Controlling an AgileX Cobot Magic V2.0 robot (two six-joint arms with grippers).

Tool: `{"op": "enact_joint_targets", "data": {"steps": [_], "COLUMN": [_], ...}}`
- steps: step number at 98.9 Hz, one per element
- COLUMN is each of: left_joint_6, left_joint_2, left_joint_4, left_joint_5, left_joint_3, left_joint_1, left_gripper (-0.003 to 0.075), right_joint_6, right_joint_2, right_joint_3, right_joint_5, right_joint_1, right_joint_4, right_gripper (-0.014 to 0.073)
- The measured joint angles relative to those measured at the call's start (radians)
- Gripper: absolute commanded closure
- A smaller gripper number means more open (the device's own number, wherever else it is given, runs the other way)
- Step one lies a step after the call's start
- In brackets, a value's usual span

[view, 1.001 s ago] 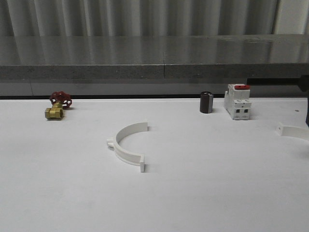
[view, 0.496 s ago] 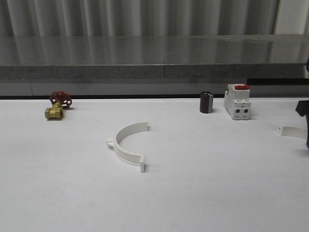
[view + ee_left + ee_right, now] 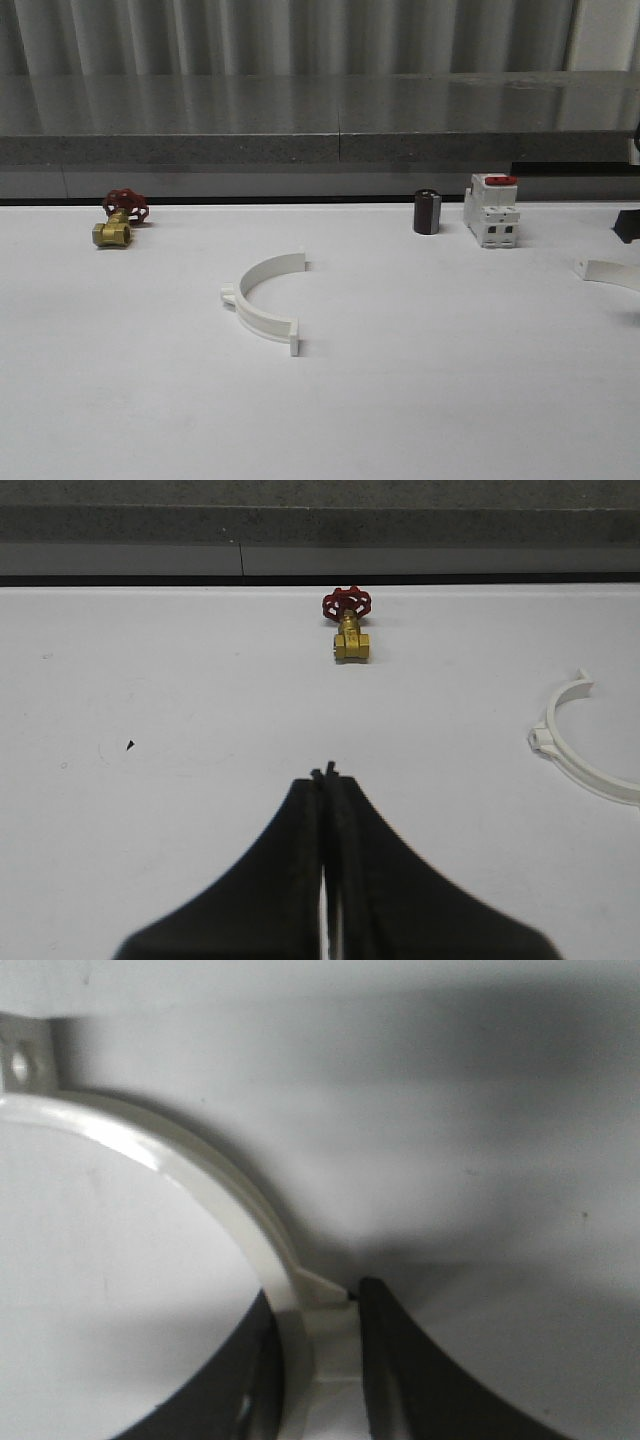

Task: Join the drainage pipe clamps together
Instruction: 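Lift the clamp half and carry it toward the placed half, then lower the clamp half against the first half, closing the ring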

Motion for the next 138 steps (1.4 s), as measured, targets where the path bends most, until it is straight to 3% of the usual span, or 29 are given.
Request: {"op": "enact_joint_targets", "data": {"steps": [30,46,61,86,138], "left_joint_6": [0.0,0.0,0.0,0.0,0.0], "left_joint_2": [0.0,0.0,0.0,0.0,0.0], "left_joint_4": [0.0,0.0,0.0,0.0,0.0], "left_joint_5": [0.0,0.0,0.0,0.0,0.0], "left_joint_3": [0.0,0.0,0.0,0.0,0.0], "left_joint_1": [0.0,0.0,0.0,0.0,0.0], "left_gripper": [0.074,0.074,0.074,0.074,0.074], "right_joint_6": [0.0,0.035,0.205,0.545,0.701], "right_joint_2": [0.0,-0.023,-0.026,0.0,0.188], "right_joint_3": [-0.002,-0.025,-0.08,-0.205,-0.38], "right_joint_5": [0.01,0.033,0.052,0.084,0.141], "right_joint_1": [0.015,0.135,0.285,0.48,0.63], "right_joint_4": [0.042,0.064,0.041,-0.137,-0.164], "right_gripper": [0.0628,0.0628,0.0628,0.0628,0.0627]}}
